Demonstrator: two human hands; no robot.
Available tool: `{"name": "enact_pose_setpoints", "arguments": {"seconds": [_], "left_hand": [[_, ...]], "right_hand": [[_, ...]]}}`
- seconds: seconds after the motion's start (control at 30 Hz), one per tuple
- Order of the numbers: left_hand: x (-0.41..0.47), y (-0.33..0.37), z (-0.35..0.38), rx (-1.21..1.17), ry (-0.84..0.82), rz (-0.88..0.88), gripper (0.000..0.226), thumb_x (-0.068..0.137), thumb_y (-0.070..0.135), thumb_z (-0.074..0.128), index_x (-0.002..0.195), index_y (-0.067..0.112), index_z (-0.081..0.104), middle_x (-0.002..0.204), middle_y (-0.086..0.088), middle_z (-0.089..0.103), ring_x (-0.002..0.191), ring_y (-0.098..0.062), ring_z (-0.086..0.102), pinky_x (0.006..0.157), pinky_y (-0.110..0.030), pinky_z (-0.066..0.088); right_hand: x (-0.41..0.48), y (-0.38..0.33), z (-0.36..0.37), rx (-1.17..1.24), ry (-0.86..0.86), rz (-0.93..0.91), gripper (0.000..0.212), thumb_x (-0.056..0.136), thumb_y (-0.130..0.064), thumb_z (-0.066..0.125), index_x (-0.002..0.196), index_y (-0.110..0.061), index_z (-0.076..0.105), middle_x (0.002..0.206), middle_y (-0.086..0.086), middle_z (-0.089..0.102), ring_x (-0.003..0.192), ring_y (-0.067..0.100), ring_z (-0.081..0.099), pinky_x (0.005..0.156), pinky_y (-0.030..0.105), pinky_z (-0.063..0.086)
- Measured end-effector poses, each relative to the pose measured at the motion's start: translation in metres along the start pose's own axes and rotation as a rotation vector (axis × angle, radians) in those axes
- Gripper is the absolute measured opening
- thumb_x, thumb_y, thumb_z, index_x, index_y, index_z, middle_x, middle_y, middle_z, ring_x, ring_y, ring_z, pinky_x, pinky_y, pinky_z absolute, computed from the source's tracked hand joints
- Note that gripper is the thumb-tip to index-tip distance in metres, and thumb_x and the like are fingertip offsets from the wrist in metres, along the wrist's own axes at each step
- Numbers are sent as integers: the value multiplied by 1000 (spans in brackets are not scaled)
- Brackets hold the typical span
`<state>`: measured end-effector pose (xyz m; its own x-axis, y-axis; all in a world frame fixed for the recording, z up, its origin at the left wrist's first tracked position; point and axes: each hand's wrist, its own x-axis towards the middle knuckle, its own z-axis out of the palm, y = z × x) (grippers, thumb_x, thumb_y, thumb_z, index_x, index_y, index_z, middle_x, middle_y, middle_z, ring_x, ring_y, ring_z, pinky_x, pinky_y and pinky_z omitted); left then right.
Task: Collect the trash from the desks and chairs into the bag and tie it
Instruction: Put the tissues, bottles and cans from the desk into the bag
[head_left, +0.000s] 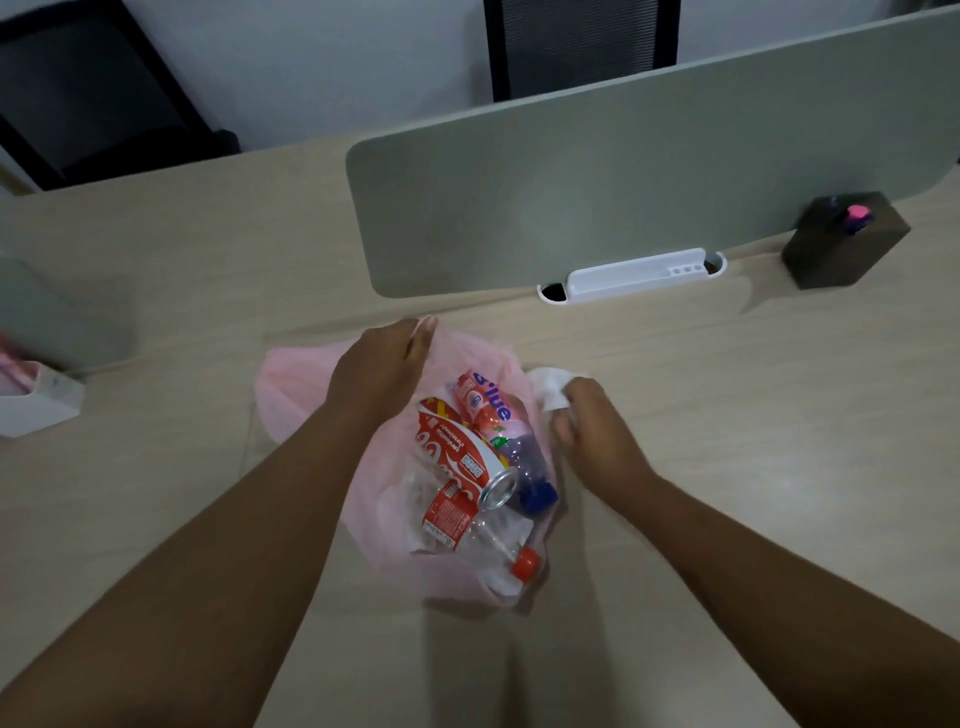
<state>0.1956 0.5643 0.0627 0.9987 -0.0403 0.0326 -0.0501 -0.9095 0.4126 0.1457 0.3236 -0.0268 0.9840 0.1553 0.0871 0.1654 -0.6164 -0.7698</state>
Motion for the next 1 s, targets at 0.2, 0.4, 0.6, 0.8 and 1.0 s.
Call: {"name": "enact_pose_setpoints", "arguments": {"seconds": [0.2, 0.4, 0.6, 0.8, 1.0], "left_hand": [[-8, 4, -20, -40, 59, -2, 46, 104, 47, 27, 80, 18, 54, 82, -11, 65, 81, -35, 59, 72, -42, 49], [-30, -2, -44, -74, 135, -10, 49, 103, 48, 29, 81, 15, 56, 82, -12, 66, 80, -35, 59, 74, -45, 50], [-60, 0, -54, -138, 178, -54, 45, 103, 45, 34, 72, 19, 52, 67, 2, 55, 71, -23, 54, 62, -34, 40], [-96, -26, -67, 195, 303, -73, 46, 101, 51, 36, 75, 16, 50, 68, -2, 56, 69, -30, 55, 57, -34, 38], [-82, -41, -121, 265, 504, -136, 46, 102, 52, 32, 83, 15, 50, 75, -9, 54, 73, -33, 55, 61, -34, 36]], "right_hand": [[-5, -90, 26, -79, -225, -214, 31, 91, -34, 54, 118, -18, 59, 119, 1, 57, 109, 20, 48, 88, 36, 40], [0, -101, 27, -157, 12, -188, 36, 91, -53, 52, 110, -23, 60, 113, -2, 60, 103, 19, 53, 91, 42, 45], [15, -69, 35, -282, -68, 333, 77, 78, -53, 69, 139, -22, 34, 134, 8, 43, 119, 33, 45, 92, 45, 45], [12, -24, 23, -177, -143, 487, 35, 86, -37, 64, 101, -5, 62, 104, 13, 66, 98, 34, 61, 78, 33, 47], [42, -58, -26, -363, -151, 259, 10, 91, -13, 53, 97, -8, 60, 109, 18, 65, 99, 35, 61, 77, 33, 46]]}}
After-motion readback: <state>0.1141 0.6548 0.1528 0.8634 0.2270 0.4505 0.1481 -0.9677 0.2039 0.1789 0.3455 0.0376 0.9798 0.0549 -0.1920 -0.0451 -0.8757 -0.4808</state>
